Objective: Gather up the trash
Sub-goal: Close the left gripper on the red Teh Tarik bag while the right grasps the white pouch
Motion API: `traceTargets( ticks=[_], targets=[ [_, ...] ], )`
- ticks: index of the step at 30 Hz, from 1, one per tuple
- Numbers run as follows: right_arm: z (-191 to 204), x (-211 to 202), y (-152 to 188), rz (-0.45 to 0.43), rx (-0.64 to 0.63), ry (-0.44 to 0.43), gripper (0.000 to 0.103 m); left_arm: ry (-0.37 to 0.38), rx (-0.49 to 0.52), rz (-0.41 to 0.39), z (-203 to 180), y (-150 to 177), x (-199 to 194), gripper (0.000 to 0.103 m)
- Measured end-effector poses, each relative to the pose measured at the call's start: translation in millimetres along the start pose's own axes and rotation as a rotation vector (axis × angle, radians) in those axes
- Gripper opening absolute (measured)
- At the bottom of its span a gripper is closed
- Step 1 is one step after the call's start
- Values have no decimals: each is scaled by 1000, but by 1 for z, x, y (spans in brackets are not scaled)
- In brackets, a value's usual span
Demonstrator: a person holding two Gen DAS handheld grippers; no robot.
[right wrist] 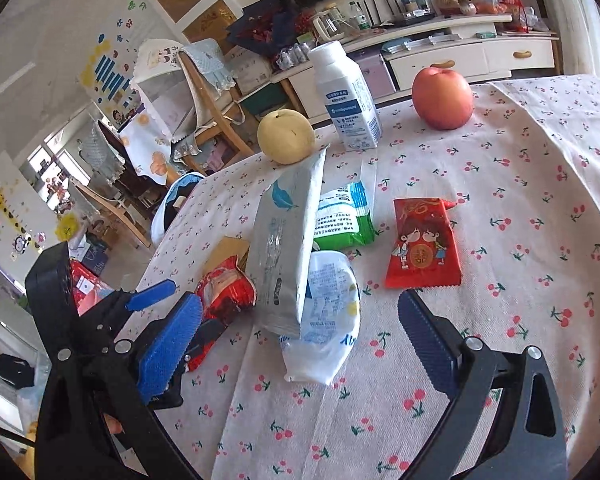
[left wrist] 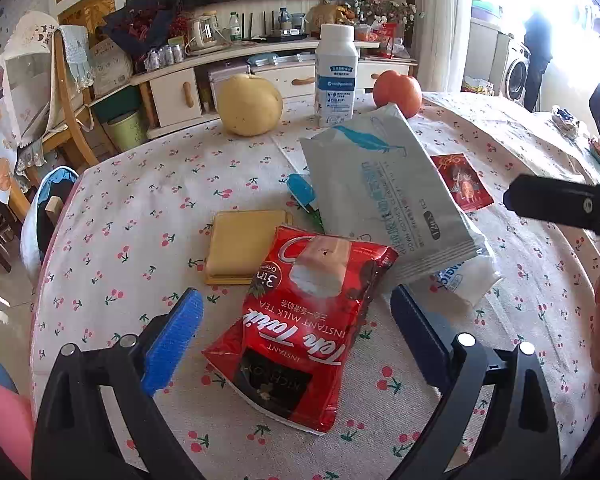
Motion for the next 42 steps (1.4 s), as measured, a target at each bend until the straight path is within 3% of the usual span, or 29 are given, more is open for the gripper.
traceTargets(
  ticks=[5, 7, 11, 15, 21, 30, 32, 33, 42],
  targets=[
    [5, 18, -8, 19, -24, -16, 94, -12, -13, 78, 3, 9, 22, 95],
    [7, 27, -9, 31, -49, -12, 81, -12, -16, 76, 2, 7, 22, 95],
    [7, 44, -9, 51, -65, -10, 78, -41, -2, 88, -1, 7, 25, 94],
    [6, 55, -11, 61, -69, -11, 72, -26, -17, 79, -4, 6, 22, 84],
    [9, 58, -14, 56, -82, -24, 72, -27, -3, 60, -9, 4, 19, 70],
    [11, 73, -9, 92, -107, 2, 73, -48, -47, 55, -1, 4, 15, 60],
    [14, 74, -8, 94, -124, 2, 68, -58, -58, 51, 3, 3, 14, 60],
    [16, 76, -8, 99, -131, -2, 59, -65, -65, 46, 5, 3, 12, 59],
    [28, 69, -9, 65, -214, 35, 44, -117, -142, -6, 32, -3, -6, 55]
  ],
)
Point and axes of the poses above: each gripper's, at about its wrist camera, not at the fingertips, and x roughly the way its jaws point, z to its left, y to its underside, the point moved 10 cm from there along x, roughly the way its jaws point
